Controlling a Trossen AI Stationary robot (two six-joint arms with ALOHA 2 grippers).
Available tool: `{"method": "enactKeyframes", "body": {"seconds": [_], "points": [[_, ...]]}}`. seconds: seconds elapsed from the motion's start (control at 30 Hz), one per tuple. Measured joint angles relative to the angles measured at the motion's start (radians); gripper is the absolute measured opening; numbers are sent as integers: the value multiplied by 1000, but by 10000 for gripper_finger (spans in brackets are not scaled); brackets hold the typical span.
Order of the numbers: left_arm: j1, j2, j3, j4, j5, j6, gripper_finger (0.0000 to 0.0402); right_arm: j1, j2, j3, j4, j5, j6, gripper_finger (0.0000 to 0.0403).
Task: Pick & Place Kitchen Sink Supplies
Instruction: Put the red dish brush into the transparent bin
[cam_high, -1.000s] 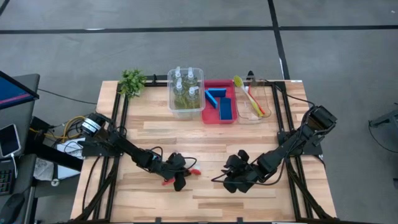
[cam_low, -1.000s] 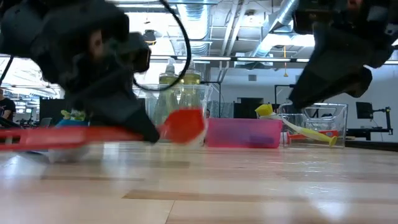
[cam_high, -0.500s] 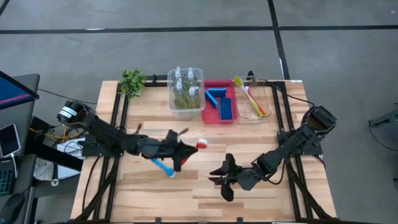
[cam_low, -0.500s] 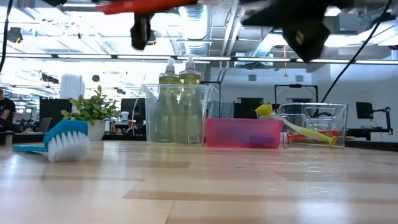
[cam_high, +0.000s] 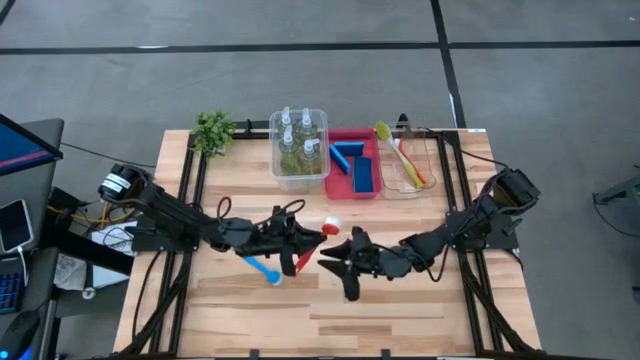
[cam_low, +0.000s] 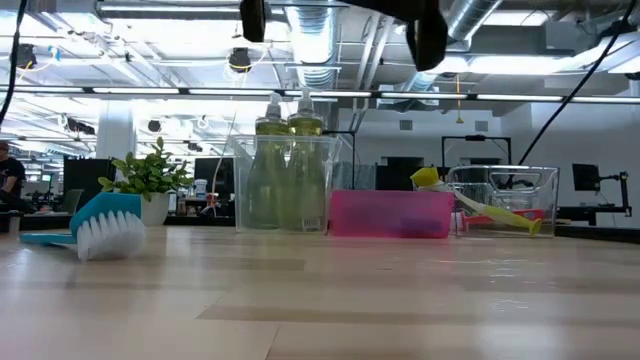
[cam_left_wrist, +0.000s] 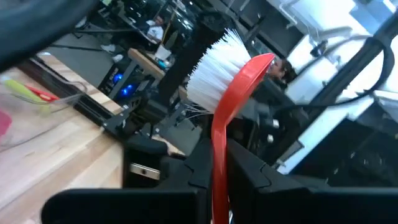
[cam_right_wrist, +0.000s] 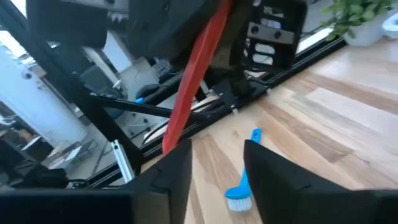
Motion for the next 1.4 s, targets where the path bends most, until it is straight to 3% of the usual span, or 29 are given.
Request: {"method": "enactKeyframes", "body": {"seconds": [0.27, 0.5, 0.7, 0.87, 0.93, 1.17, 1.4], "points": [[-3, 70, 47, 1, 59, 5, 24, -26, 0, 56, 7, -30, -40, 221], [-2, 67, 47, 8, 59, 11, 25, -41, 0, 75, 0, -50, -51, 230], [-2, 67, 47, 9, 59, 13, 25, -57, 0, 75, -4, -55, -37, 178], [2, 65, 47, 12, 58, 15, 26, -66, 0, 77, -5, -59, -31, 51], [1, 65, 47, 17, 75, 27, 26, -66, 0, 76, 3, -67, -34, 18], [10, 65, 47, 13, 145, 39, 32, -59, 0, 77, -3, -62, -35, 9], [34, 51, 47, -11, 197, 64, 88, -54, 0, 76, -10, -36, -49, 9]]}}
